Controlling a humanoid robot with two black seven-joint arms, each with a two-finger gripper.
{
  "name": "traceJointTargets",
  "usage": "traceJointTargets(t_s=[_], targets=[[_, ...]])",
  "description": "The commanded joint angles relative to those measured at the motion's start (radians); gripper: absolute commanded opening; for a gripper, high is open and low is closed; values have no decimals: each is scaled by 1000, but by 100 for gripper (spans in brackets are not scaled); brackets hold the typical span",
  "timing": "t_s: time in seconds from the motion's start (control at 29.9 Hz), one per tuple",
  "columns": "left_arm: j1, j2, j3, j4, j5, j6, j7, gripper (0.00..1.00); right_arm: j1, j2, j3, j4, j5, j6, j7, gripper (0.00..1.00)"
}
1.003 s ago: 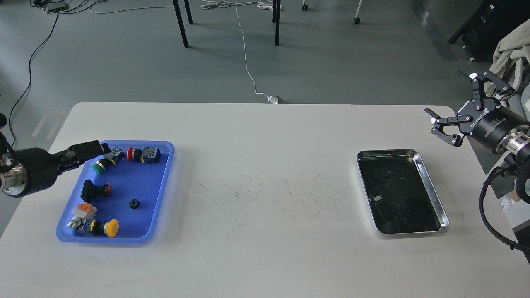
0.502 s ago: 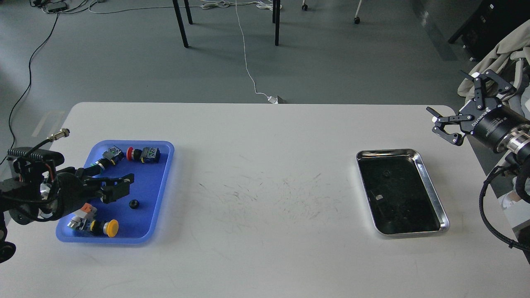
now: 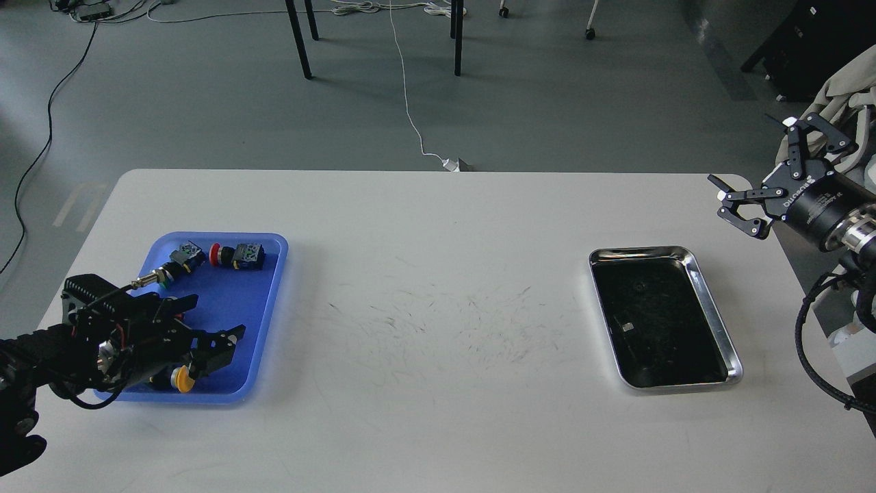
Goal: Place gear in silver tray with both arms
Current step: 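Reach the left gripper into the blue tray and grasp another black gear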
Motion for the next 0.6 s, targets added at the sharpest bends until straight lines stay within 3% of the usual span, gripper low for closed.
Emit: traceJointTargets(t_s=[0.0,0.57], targets=[[2,-19,1,29,12,0,-9,86,0,0,1,-2,0,0,2,99],[34,-48,1,80,15,-5,-39,68,0,-2,2,1,0,0,2,99]])
